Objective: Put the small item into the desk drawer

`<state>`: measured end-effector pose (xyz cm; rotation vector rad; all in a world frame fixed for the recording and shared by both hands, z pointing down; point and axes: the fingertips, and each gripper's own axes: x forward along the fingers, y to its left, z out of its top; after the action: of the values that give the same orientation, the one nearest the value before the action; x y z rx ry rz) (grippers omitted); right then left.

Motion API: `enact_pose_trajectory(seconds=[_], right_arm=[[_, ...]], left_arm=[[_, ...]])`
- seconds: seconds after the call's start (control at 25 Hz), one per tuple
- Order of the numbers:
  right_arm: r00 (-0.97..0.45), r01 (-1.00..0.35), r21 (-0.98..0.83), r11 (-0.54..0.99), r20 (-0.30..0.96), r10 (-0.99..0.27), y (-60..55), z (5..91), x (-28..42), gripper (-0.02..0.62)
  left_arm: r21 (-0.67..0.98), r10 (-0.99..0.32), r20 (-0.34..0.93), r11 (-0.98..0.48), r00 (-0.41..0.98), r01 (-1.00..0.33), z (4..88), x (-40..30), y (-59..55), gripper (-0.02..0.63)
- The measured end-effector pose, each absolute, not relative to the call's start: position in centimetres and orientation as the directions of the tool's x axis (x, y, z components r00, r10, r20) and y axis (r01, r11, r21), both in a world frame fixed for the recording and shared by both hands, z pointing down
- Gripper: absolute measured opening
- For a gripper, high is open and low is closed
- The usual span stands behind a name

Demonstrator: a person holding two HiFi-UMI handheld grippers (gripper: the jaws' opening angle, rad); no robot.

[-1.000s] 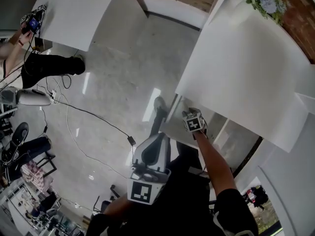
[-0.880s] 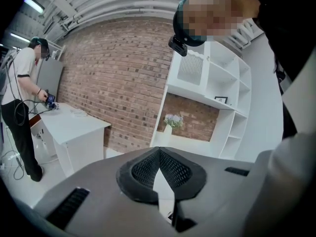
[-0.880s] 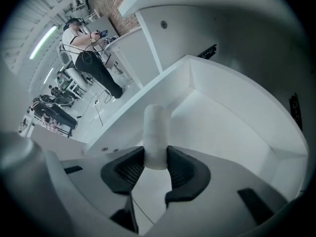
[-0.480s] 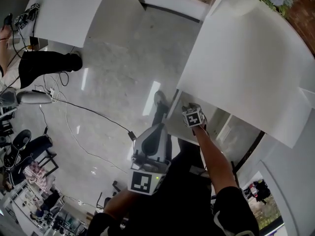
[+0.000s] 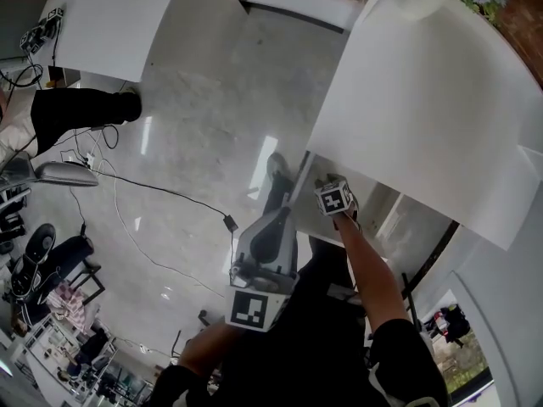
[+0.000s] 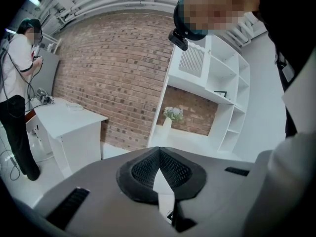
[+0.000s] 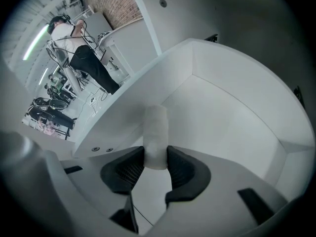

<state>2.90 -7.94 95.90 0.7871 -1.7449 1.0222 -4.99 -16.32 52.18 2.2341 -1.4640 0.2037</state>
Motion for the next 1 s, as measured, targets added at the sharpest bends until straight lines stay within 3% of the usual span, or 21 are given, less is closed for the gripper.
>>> enact_pose_trajectory(seconds=[1.0], right_arm=[[-0.355,-0.843,-0.298,0.448,0.933,-0.048,-7.6,95.5,3.6,0.189]], left_arm=[[0.303,-0.820,0.357,-0.351,0.447,-0.886,51.4,-4.5,-15.1,0.023]])
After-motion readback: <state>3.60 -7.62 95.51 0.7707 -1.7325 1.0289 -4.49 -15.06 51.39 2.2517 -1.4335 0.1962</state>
